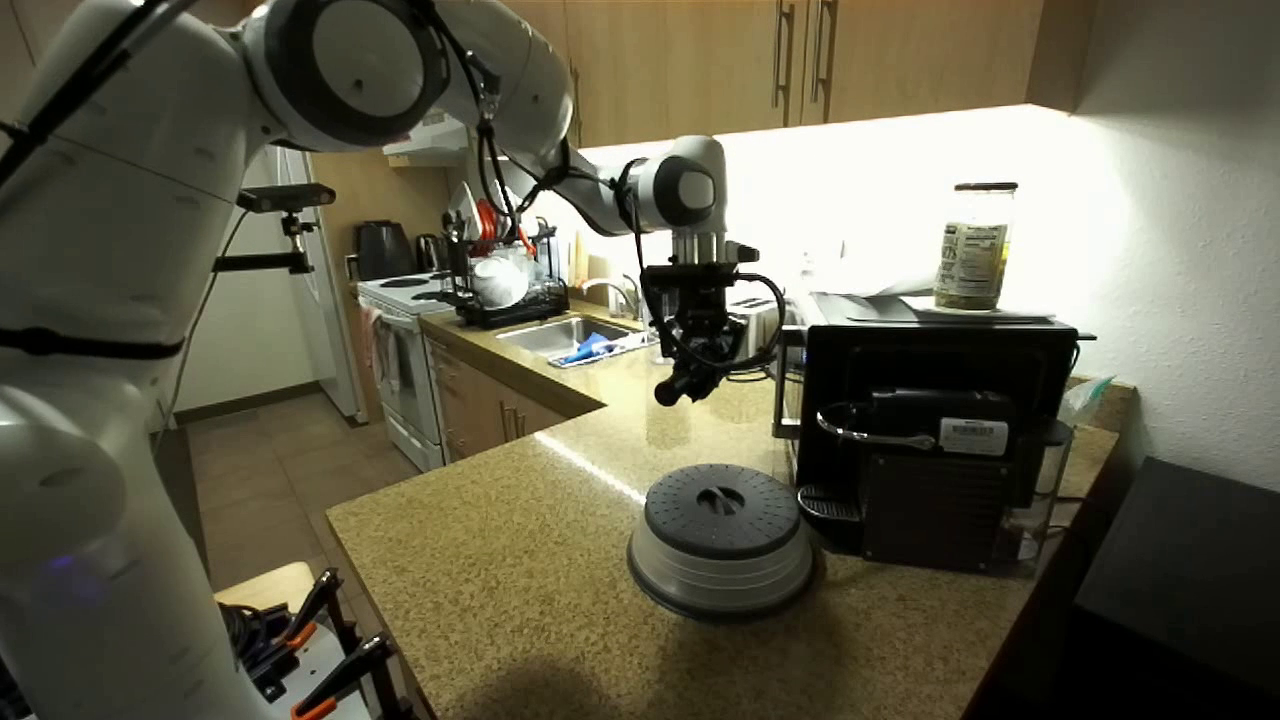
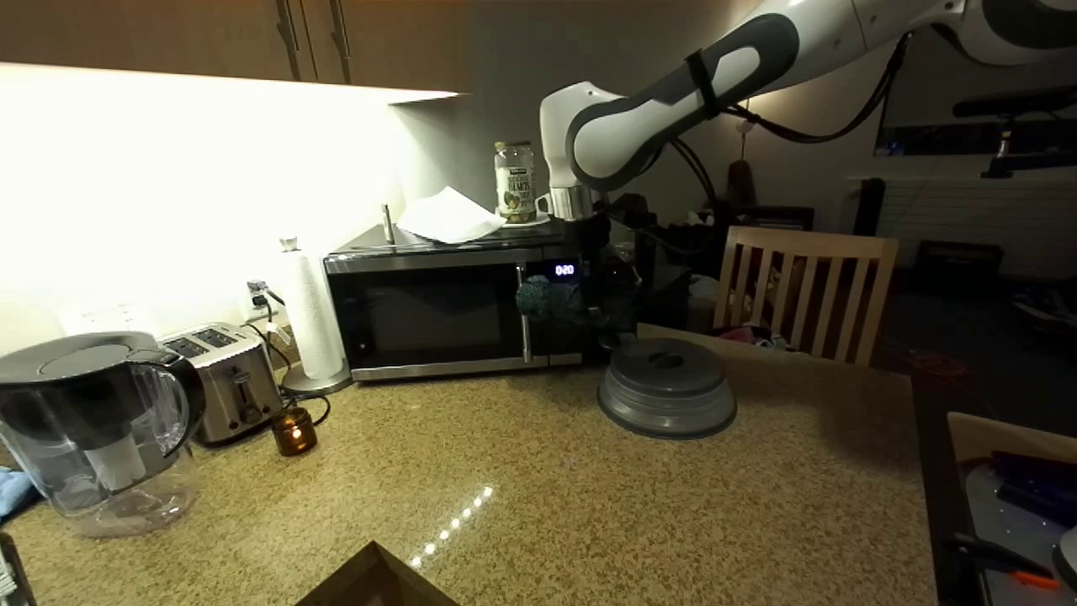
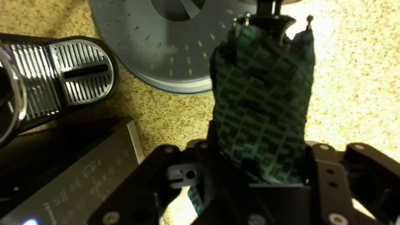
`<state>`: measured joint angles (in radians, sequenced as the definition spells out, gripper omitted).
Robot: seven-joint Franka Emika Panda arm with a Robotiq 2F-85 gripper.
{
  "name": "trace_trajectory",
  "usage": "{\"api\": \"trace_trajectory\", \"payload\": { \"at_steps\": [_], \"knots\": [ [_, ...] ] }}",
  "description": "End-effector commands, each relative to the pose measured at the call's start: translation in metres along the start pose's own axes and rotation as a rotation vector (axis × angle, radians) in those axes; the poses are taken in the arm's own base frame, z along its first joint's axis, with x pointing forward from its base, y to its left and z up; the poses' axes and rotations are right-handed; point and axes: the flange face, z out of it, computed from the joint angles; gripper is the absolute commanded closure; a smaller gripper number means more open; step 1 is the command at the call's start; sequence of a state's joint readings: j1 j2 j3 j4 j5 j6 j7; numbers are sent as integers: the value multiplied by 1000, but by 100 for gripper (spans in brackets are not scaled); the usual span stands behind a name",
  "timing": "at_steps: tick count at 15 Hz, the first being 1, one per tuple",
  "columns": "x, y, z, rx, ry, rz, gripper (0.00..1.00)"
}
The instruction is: Take the umbrella and put it on the counter
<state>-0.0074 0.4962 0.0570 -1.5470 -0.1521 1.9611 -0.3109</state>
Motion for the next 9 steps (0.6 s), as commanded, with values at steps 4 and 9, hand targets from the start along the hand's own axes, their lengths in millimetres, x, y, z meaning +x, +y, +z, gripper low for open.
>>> {"api": "trace_trajectory", "payload": {
  "at_steps": [4, 9],
  "knots": [
    [-27, -44, 1, 97, 63, -86, 86],
    [-41, -67, 9, 133, 43, -136, 86]
  ]
}}
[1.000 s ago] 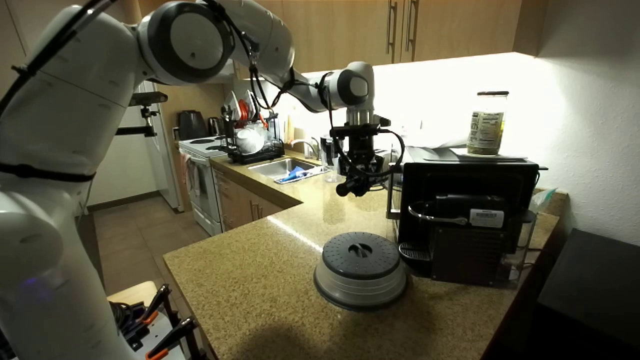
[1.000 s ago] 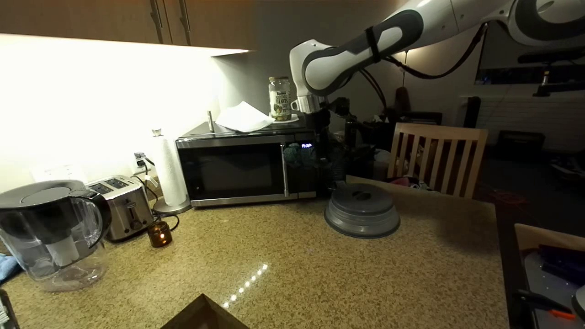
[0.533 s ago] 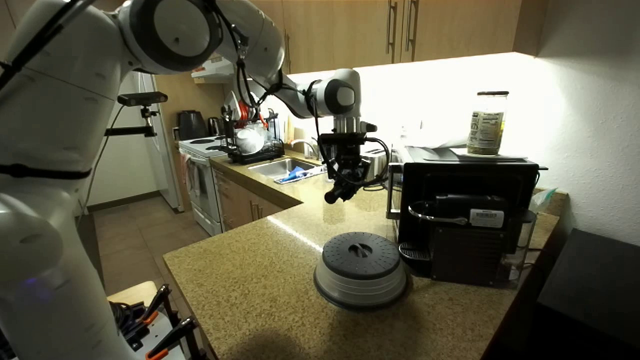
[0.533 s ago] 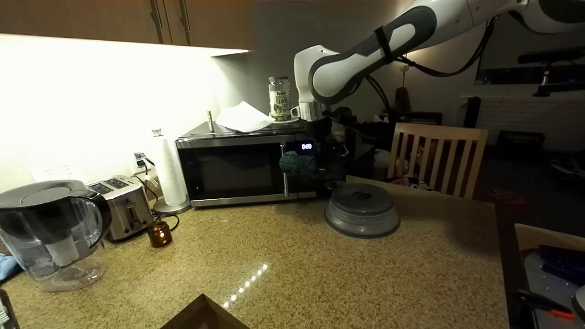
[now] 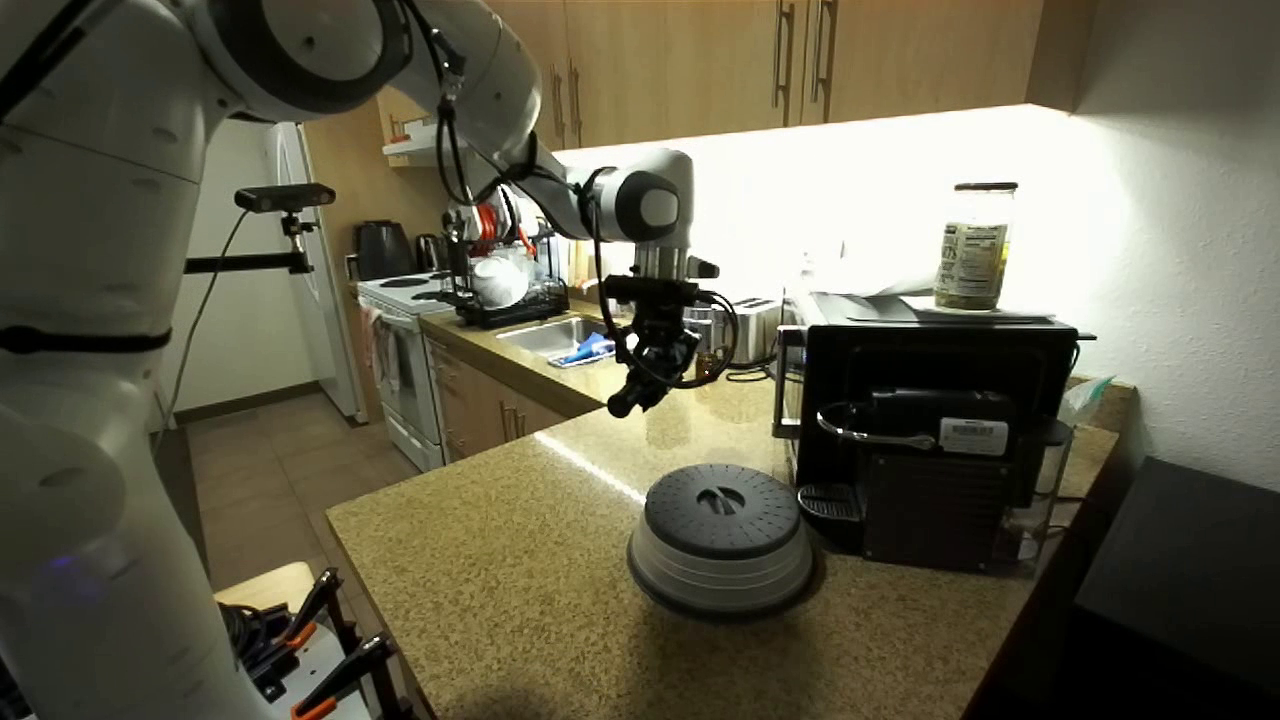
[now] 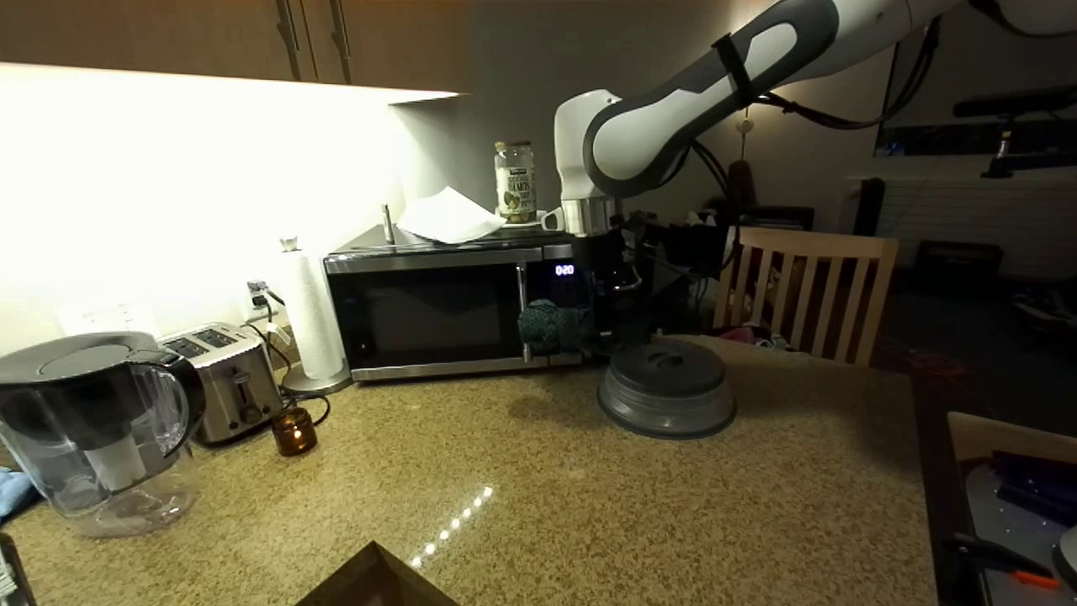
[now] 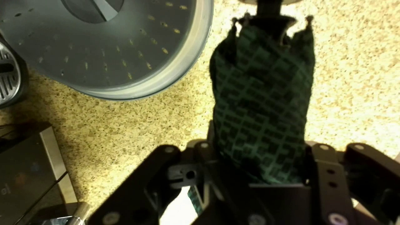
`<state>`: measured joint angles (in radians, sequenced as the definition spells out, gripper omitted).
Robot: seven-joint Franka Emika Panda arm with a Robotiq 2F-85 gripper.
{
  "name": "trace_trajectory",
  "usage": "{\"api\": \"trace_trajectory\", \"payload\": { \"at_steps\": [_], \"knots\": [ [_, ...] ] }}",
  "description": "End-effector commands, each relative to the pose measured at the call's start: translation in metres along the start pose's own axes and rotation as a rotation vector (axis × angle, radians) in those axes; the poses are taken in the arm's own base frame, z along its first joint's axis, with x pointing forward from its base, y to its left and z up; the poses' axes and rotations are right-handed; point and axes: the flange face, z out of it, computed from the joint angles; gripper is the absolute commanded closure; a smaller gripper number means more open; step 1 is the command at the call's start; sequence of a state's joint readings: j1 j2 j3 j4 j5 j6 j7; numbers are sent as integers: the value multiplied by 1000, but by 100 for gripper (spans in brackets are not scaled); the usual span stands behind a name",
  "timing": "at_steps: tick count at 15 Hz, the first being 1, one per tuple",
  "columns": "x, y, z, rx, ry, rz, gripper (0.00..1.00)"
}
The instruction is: Take the umbrella and put it on the counter
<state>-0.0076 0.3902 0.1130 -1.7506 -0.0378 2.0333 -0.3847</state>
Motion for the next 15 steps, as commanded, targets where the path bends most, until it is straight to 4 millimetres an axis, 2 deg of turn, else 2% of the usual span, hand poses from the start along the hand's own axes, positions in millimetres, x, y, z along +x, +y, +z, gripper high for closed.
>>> {"api": "trace_trajectory", "payload": {
  "at_steps": [1, 4, 5, 6, 8, 13, 15],
  "knots": [
    [-19, -17, 1, 16, 7, -55, 86],
    [-26, -28, 12, 16, -25, -70, 86],
    [-29, -28, 14, 14, -26, -69, 71],
    [-33, -25, 16, 19, -32, -64, 86],
    [-42, -11, 16, 2, -28, -24, 87],
    [-100, 55, 3, -4, 39, 125, 89],
    [-117, 69, -4, -33, 66, 156, 89]
  ]
}}
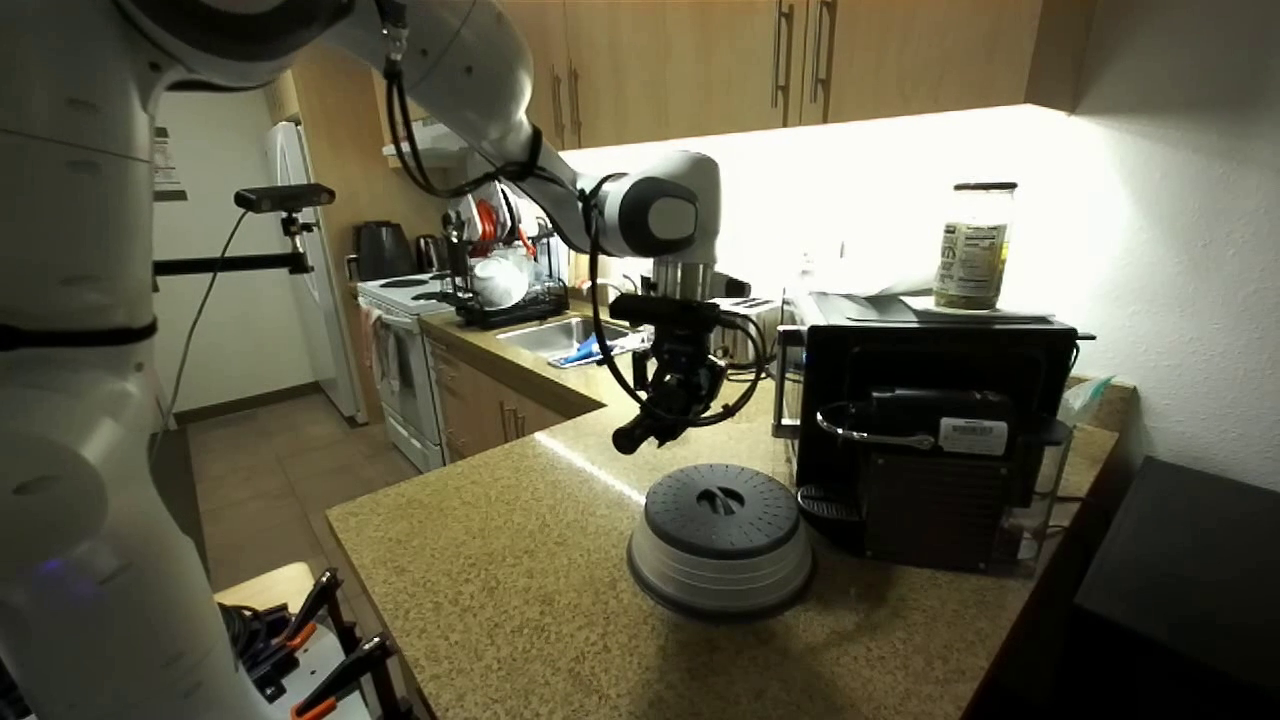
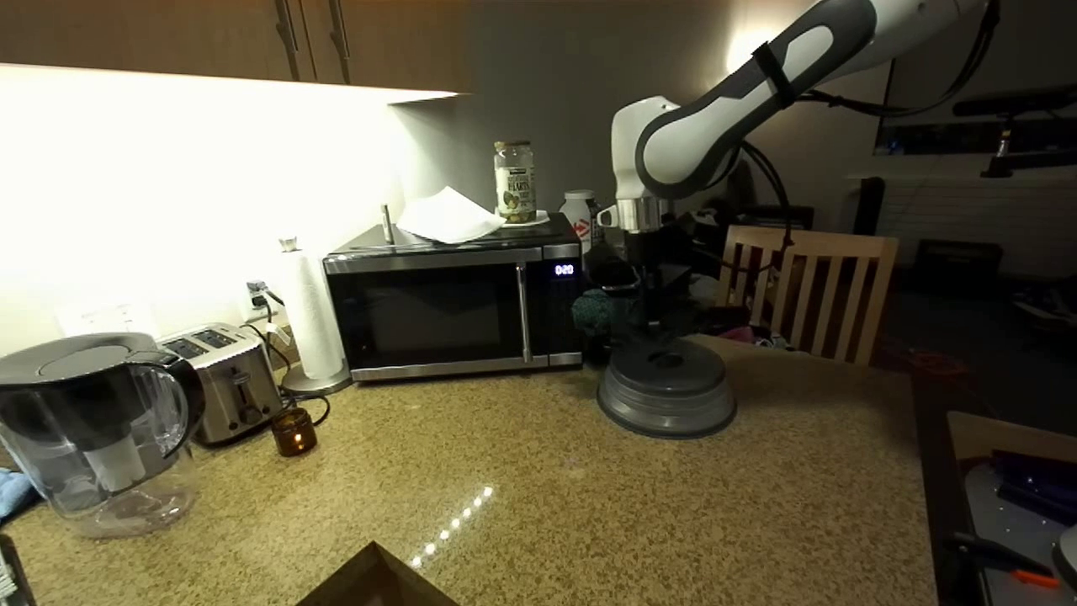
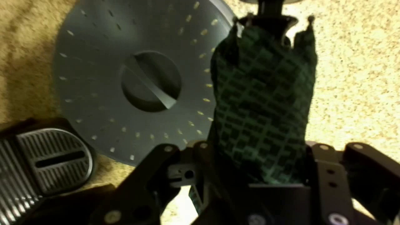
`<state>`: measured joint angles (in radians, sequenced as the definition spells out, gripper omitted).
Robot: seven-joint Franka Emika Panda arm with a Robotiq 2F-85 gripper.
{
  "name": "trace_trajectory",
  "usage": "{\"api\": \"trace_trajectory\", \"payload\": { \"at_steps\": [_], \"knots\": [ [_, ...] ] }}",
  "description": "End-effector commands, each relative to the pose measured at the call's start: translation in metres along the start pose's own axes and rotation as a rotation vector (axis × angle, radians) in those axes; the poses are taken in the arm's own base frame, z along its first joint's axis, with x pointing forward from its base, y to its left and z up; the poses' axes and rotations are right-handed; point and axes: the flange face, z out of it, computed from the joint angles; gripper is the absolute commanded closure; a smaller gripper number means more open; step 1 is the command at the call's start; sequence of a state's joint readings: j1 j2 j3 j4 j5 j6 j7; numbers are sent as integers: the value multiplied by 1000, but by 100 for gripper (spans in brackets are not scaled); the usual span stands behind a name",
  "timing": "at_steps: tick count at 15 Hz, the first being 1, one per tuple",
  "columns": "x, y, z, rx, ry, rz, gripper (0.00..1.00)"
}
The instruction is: Take the umbrella and put it on the counter
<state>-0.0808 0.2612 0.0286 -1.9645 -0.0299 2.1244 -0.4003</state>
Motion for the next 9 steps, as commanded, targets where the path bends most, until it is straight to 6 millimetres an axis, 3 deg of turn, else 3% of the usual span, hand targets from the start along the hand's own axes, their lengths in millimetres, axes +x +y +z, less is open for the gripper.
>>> {"api": "trace_trajectory", "payload": {
  "at_steps": [1, 2, 5, 9],
  "knots": [
    [-38, 21, -21, -26, 80, 27, 89],
    [-57, 37, -4, -23, 78, 181, 89],
    [-74, 48, 4, -57, 91, 257, 89],
    [-69, 31, 15, -52, 92, 229, 89]
  ]
}}
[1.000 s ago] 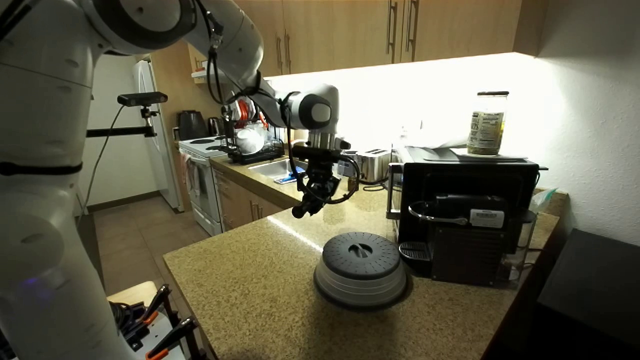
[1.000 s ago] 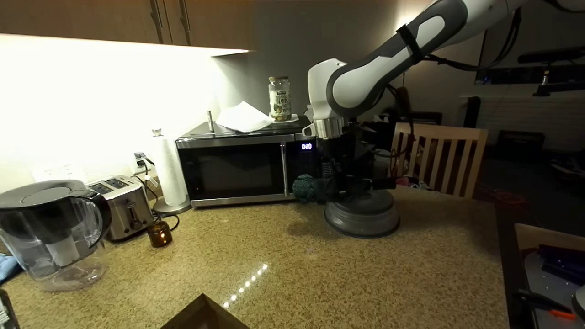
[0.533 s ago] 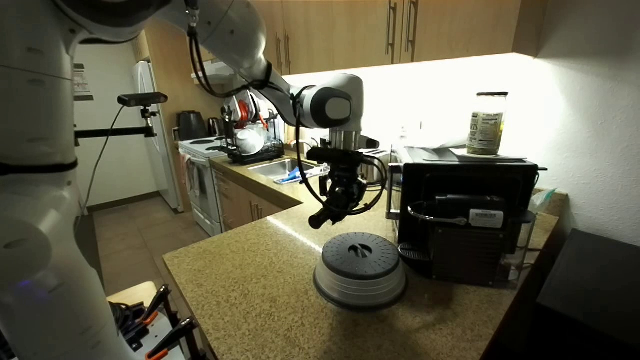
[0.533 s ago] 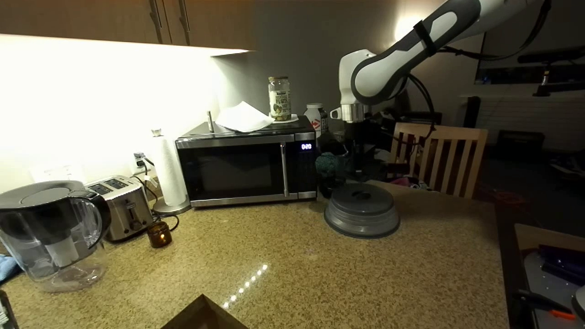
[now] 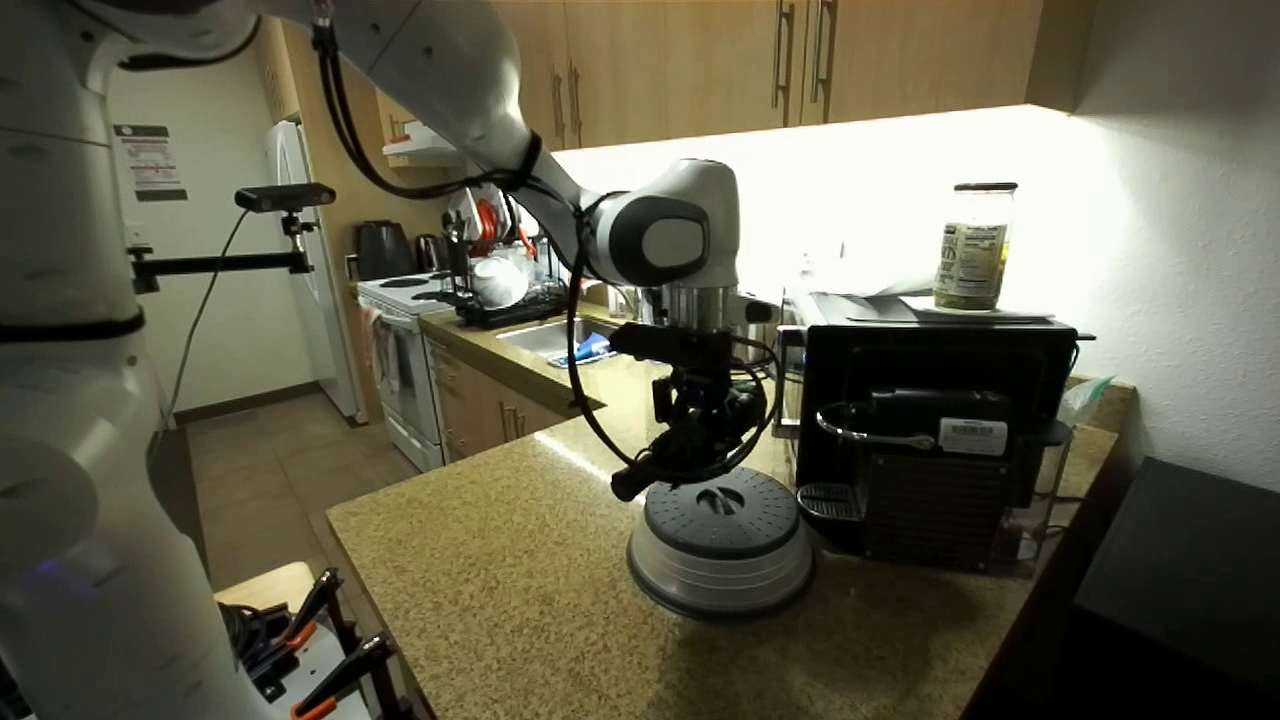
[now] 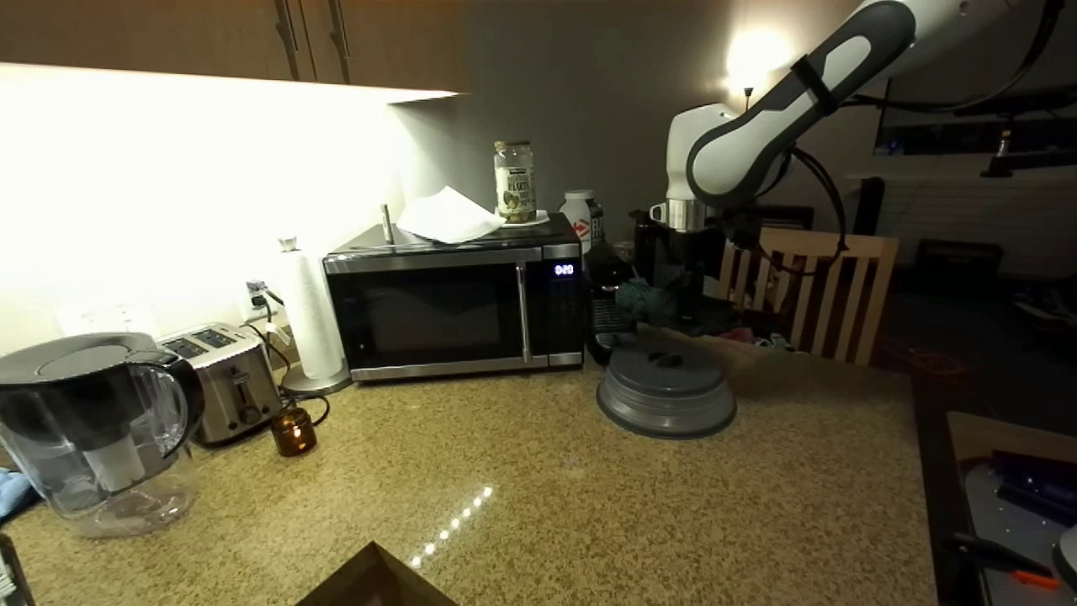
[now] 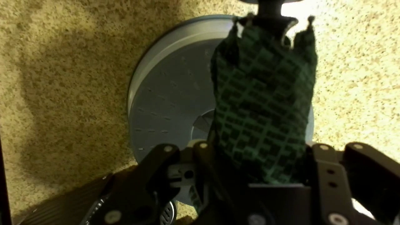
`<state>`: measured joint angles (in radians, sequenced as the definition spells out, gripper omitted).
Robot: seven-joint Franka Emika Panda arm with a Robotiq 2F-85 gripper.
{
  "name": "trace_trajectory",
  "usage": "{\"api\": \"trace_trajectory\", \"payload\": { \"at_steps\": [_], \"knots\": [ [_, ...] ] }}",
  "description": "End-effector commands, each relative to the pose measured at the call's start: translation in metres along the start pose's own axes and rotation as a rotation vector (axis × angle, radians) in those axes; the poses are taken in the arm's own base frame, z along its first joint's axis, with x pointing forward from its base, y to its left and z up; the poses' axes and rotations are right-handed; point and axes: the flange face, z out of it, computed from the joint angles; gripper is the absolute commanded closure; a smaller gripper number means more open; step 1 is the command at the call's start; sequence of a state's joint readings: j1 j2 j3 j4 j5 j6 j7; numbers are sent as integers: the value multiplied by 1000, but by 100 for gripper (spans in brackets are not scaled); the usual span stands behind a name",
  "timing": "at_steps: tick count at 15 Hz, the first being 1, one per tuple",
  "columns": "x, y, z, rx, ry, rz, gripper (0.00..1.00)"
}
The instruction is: Take the umbrella and put it on the counter
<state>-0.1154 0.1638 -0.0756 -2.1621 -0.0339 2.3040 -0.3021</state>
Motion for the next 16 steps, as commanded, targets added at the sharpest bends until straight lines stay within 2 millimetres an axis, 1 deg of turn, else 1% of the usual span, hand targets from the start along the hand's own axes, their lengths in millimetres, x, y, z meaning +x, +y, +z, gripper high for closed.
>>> {"api": "trace_trajectory", "payload": {
  "at_steps": [1, 9, 16],
  "knots": [
    [-4, -27, -4, -10, 23, -16, 89],
    [10, -86, -4, 25, 10, -143, 89],
    [13, -130, 4, 33, -22, -256, 89]
  ]
}}
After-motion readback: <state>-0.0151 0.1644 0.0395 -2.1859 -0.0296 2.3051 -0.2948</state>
